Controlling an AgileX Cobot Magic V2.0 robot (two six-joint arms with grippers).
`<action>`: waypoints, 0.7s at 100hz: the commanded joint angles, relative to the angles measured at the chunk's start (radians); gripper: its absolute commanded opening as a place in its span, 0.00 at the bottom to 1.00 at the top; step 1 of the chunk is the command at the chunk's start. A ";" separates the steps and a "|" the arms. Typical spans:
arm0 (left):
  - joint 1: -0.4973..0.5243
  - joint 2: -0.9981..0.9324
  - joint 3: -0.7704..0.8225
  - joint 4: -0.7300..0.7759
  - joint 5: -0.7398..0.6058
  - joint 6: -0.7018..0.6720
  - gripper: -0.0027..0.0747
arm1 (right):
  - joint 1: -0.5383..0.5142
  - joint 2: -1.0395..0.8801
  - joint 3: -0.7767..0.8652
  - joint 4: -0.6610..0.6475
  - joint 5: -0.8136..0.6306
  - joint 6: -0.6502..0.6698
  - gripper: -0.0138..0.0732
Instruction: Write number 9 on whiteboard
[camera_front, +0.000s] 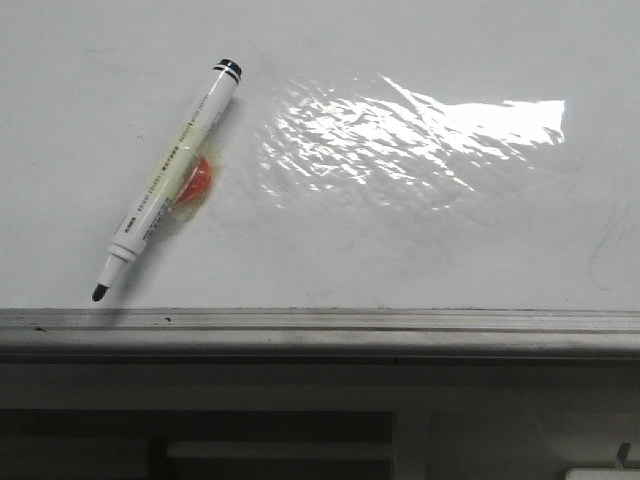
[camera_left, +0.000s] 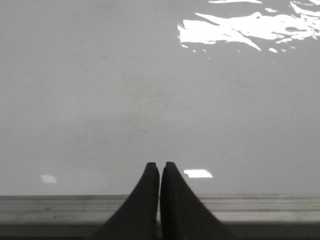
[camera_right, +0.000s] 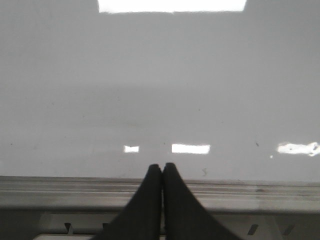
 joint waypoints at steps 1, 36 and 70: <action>-0.003 -0.029 0.019 0.002 -0.119 -0.012 0.01 | -0.002 -0.015 0.028 -0.031 -0.023 -0.006 0.09; -0.003 -0.029 0.019 -0.058 -0.177 -0.015 0.01 | -0.002 -0.015 0.028 -0.027 -0.067 -0.005 0.09; -0.003 -0.029 0.019 -0.209 -0.253 -0.039 0.01 | -0.002 -0.015 0.028 0.115 -0.262 -0.005 0.09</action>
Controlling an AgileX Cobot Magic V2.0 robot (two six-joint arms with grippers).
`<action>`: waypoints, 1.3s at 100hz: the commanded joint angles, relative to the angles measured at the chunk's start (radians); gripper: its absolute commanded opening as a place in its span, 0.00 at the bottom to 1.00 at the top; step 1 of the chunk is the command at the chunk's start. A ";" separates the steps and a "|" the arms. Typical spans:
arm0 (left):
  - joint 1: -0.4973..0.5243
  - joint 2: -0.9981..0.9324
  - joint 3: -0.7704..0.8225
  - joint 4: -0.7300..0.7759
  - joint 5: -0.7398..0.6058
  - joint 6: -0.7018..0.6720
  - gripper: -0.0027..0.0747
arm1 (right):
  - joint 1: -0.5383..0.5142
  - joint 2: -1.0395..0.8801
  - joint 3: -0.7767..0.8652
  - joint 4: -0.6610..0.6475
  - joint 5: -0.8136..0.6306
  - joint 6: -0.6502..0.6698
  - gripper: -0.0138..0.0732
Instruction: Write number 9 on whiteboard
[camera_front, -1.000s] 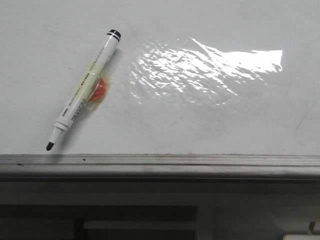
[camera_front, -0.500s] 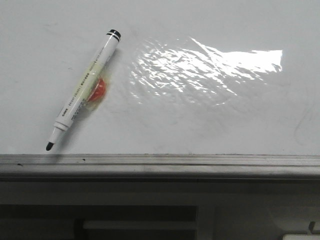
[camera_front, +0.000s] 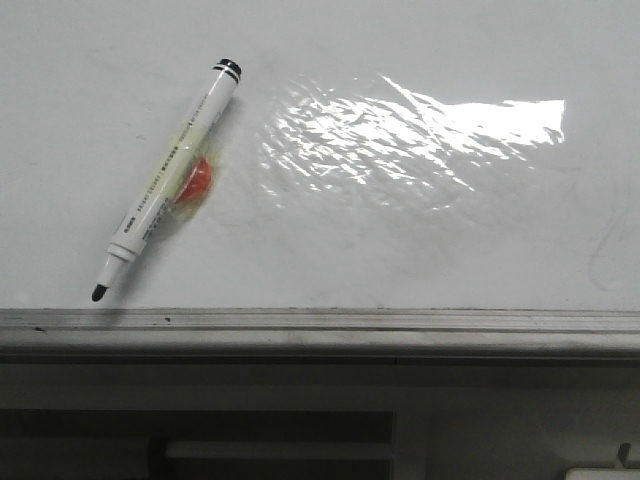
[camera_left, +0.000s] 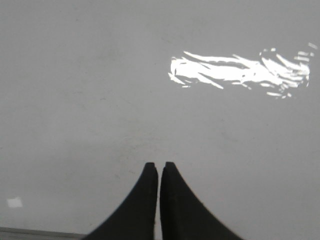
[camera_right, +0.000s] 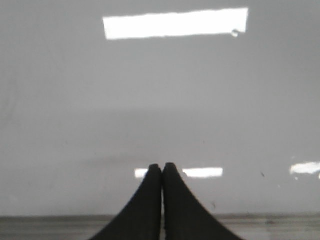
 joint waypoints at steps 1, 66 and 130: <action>-0.003 -0.029 0.019 -0.072 -0.132 -0.016 0.01 | -0.002 -0.015 0.028 0.052 -0.155 -0.005 0.09; -0.002 -0.024 -0.038 0.064 -0.127 -0.016 0.01 | -0.002 0.016 -0.049 0.128 -0.021 -0.004 0.09; -0.002 0.207 -0.231 0.186 0.001 -0.014 0.03 | -0.002 0.393 -0.242 0.108 0.059 -0.018 0.09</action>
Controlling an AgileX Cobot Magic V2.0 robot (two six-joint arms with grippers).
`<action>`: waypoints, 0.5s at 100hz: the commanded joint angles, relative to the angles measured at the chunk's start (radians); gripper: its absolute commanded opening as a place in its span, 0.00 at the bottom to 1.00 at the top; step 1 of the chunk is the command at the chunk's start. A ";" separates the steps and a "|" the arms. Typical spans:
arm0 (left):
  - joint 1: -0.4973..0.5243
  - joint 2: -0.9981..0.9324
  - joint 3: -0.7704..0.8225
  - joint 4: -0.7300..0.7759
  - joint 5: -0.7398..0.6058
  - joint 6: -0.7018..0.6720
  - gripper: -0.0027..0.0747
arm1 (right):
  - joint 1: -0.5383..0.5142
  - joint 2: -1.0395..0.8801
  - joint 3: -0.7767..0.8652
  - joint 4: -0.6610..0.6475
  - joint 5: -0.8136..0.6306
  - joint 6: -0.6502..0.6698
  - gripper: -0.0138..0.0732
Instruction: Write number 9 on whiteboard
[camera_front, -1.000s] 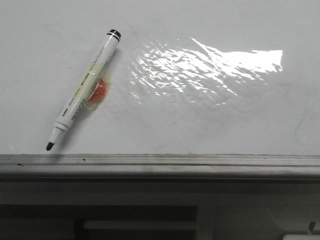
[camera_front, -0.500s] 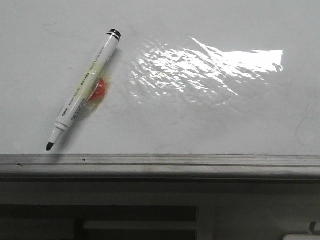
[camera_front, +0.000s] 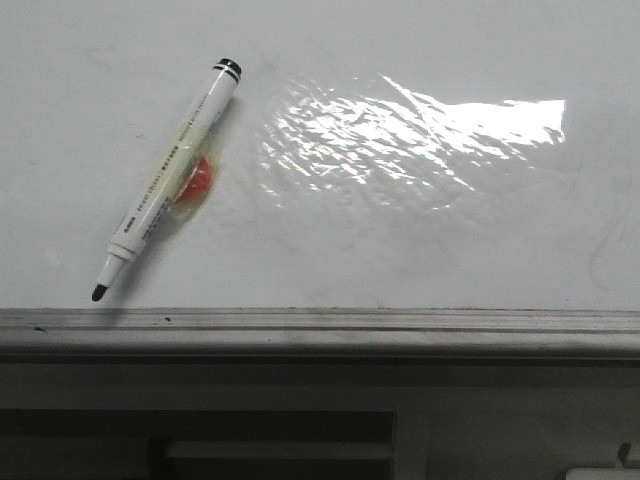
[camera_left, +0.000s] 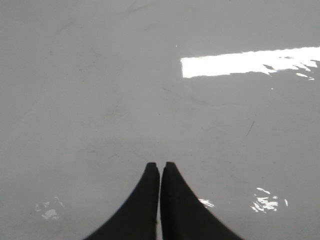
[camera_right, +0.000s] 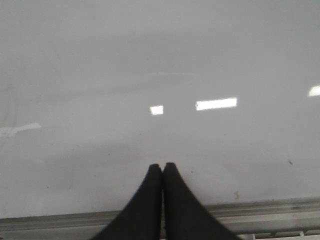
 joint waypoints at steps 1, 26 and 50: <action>-0.002 0.035 -0.035 -0.004 -0.067 -0.009 0.04 | -0.002 0.028 -0.036 -0.012 -0.068 -0.007 0.09; -0.002 0.084 -0.021 -0.006 -0.223 -0.013 0.52 | -0.002 0.026 -0.036 -0.012 -0.068 -0.007 0.09; -0.114 0.218 -0.006 0.021 -0.453 -0.013 0.52 | -0.002 0.026 -0.036 -0.012 -0.068 -0.007 0.09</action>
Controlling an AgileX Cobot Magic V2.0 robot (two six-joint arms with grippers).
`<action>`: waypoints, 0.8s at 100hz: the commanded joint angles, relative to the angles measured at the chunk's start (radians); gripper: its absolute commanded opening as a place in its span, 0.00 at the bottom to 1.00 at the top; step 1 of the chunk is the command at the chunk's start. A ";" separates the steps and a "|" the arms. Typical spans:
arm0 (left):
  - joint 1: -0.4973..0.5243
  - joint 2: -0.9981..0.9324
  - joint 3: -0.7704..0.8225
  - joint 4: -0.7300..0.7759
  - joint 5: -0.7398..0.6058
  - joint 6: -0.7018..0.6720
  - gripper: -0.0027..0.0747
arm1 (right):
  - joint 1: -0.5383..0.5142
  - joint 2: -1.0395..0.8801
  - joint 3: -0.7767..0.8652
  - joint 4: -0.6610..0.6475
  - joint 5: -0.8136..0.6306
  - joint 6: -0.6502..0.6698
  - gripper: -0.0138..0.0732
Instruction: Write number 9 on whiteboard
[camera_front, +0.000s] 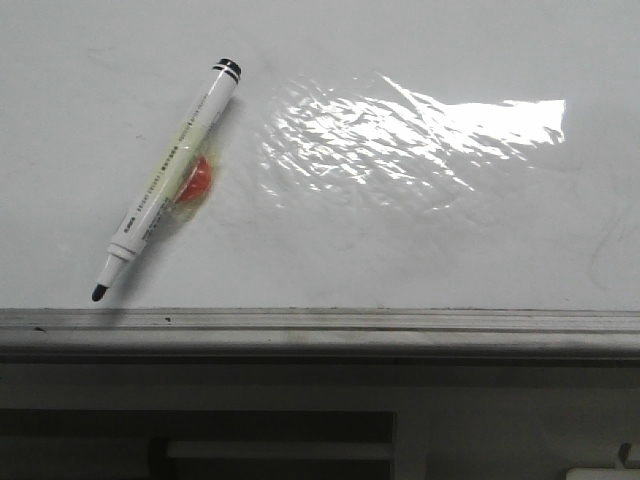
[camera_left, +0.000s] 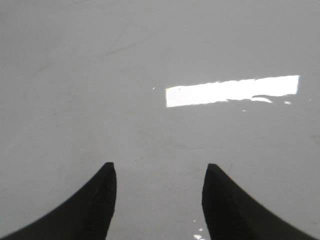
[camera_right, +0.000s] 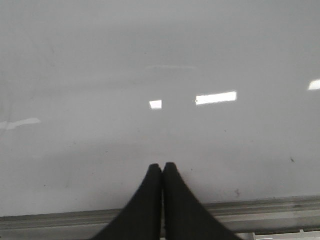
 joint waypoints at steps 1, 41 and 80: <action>-0.067 0.070 -0.025 0.025 -0.154 -0.011 0.52 | -0.002 0.015 -0.036 -0.011 -0.068 -0.007 0.09; -0.523 0.412 -0.025 0.069 -0.286 -0.039 0.51 | -0.002 0.015 -0.034 -0.011 -0.068 -0.007 0.09; -0.664 0.640 -0.028 -0.054 -0.450 -0.041 0.44 | -0.002 0.015 -0.035 -0.011 -0.066 -0.007 0.09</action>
